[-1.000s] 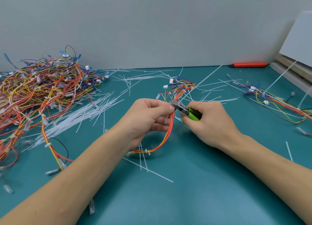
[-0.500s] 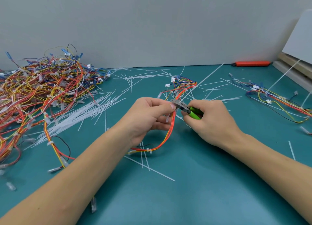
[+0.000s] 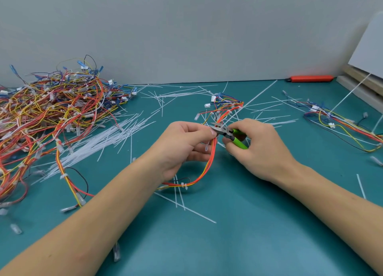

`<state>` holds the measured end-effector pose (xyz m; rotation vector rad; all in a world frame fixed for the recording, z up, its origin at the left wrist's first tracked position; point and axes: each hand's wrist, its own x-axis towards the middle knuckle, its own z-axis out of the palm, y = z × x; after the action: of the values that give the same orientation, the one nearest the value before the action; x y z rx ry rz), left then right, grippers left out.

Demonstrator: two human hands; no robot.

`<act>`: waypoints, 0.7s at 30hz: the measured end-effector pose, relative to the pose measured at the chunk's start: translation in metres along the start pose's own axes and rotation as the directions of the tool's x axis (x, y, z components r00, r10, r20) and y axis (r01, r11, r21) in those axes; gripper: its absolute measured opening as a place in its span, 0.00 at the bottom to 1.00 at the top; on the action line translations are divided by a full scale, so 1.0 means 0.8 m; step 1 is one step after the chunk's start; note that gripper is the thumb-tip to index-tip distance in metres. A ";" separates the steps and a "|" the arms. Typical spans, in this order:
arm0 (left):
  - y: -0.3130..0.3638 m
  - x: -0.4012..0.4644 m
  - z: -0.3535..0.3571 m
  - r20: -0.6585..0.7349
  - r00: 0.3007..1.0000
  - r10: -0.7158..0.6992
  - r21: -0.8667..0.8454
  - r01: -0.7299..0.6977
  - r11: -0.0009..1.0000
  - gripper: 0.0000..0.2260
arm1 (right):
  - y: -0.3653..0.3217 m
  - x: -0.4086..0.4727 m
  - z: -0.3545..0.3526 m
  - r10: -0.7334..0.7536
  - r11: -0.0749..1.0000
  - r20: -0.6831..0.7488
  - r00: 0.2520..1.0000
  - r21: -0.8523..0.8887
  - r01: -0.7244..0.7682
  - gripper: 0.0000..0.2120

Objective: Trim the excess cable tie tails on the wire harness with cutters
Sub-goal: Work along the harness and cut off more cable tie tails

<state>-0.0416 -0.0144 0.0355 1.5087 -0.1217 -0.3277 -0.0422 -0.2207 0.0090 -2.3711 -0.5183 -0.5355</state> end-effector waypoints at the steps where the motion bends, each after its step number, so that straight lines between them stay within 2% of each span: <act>1: 0.000 0.000 0.000 0.004 1.000 -0.001 -0.004 0.001 1.000 0.04 | 0.001 0.000 0.000 0.005 1.000 0.004 1.000 0.011 -0.005 0.03; 4: -0.002 0.001 -0.001 0.011 1.000 -0.004 -0.008 0.004 1.000 0.03 | 0.004 -0.001 -0.001 0.069 0.998 0.014 0.997 0.000 -0.069 0.15; 6: -0.002 0.001 -0.001 0.016 1.000 -0.008 -0.010 0.009 1.000 0.03 | 0.003 -0.003 0.000 0.096 0.995 0.019 0.995 -0.027 -0.096 0.18; 9: -0.002 0.001 0.001 0.014 1.000 -0.008 -0.017 0.008 1.000 0.03 | 0.001 -0.004 0.002 0.086 0.996 0.011 0.996 -0.027 -0.085 0.16; 13: 0.000 0.000 0.001 0.007 1.000 -0.003 -0.018 0.003 1.000 0.04 | 0.000 -0.001 0.000 0.014 1.000 0.002 1.000 -0.007 -0.014 0.04; 21: -0.001 0.002 -0.001 0.036 0.999 -0.022 -0.033 0.023 0.999 0.04 | 0.002 0.001 0.001 -0.005 1.000 0.022 1.000 0.027 0.005 0.03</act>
<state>-0.0402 -0.0141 0.0347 1.4727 -0.1270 -0.3733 -0.0408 -0.2211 0.0081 -2.3532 -0.5379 -0.5027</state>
